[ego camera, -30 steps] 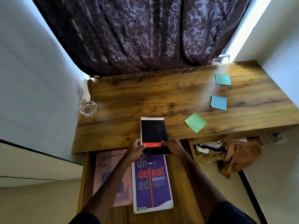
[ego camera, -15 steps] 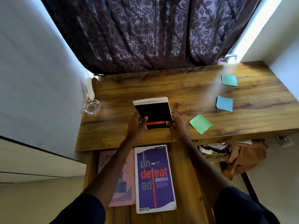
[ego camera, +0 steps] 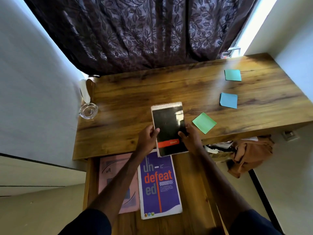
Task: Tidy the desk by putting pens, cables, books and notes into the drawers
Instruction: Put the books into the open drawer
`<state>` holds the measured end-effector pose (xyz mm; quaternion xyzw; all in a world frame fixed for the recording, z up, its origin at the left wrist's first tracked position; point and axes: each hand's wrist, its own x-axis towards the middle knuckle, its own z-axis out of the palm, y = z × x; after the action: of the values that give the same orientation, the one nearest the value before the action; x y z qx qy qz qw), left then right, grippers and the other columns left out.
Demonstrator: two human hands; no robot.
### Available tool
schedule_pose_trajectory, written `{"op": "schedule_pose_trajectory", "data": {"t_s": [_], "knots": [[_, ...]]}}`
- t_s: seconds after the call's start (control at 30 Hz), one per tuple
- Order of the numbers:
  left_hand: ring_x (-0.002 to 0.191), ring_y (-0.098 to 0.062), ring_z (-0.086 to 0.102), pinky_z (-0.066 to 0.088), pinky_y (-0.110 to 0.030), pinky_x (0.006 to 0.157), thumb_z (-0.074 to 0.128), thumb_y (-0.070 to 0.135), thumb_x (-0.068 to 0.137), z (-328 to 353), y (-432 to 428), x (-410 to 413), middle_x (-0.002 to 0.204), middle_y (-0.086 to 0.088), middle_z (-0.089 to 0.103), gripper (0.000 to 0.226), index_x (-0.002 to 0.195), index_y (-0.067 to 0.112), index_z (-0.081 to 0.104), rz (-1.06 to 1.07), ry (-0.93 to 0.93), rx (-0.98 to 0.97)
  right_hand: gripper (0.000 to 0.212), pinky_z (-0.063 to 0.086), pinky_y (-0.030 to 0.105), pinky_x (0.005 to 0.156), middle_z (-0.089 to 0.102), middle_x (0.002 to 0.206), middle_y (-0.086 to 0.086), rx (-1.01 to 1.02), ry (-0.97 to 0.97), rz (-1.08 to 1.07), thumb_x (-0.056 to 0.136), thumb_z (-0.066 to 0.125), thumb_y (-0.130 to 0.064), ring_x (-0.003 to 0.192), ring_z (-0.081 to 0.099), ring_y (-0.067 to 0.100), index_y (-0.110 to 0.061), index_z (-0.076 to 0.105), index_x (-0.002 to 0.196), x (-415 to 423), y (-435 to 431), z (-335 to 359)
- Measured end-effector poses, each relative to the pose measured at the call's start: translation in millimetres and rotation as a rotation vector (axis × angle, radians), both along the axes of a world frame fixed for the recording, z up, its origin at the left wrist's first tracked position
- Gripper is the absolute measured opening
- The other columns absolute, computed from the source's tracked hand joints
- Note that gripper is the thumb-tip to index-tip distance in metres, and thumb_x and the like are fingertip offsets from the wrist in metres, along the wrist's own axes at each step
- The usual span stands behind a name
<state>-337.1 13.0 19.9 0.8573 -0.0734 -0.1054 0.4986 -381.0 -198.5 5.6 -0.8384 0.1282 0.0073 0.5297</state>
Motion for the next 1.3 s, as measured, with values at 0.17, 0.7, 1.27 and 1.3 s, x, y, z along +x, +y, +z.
{"op": "schedule_pose_trajectory", "data": {"t_s": [0.17,0.7,1.27,1.3], "knots": [[0.072,-0.018,0.075,0.063,-0.039,0.064,0.063,0.029,0.099,-28.1,-1.8,-57.0,0.084,-0.013,0.072,0.022,0.091,0.009,0.066,-0.161,0.349,-0.045,0.041,0.051,0.020,0.070,0.056,0.127,0.002,0.002,0.348,-0.031,0.098,0.060,-0.014,0.110,0.059,0.017,-0.012,0.048,0.137,-88.0,-17.6,-7.2],[0.114,-0.027,0.064,0.058,-0.038,0.086,0.078,0.004,0.082,-113.5,-55.4,-119.1,0.135,-0.012,0.060,0.077,0.149,0.011,0.040,-0.092,0.585,0.237,0.062,0.054,0.042,0.090,0.058,0.128,0.024,-0.352,0.495,0.023,0.092,0.063,-0.011,0.117,0.059,0.040,0.004,0.033,0.144,-136.8,-6.3,-84.2],[0.153,-0.039,0.008,0.023,-0.051,0.123,0.068,0.018,0.091,-129.7,-71.8,-147.9,0.166,-0.021,0.007,0.084,0.159,0.008,0.019,-0.661,0.248,0.909,0.088,0.048,0.039,0.107,-0.014,0.167,0.009,-0.552,0.660,0.348,0.098,0.060,-0.039,0.147,0.033,0.031,-0.027,0.000,0.160,-178.2,18.3,-121.4],[0.153,-0.040,0.005,0.022,-0.052,0.123,0.068,0.019,0.091,-130.0,-69.9,-149.8,0.167,-0.020,0.002,0.085,0.159,0.009,0.018,-0.680,0.207,0.943,0.087,0.051,0.039,0.102,-0.015,0.167,0.008,-0.554,0.659,0.348,0.098,0.059,-0.036,0.143,0.038,0.030,-0.029,-0.002,0.160,-179.0,18.1,-123.9]]}}
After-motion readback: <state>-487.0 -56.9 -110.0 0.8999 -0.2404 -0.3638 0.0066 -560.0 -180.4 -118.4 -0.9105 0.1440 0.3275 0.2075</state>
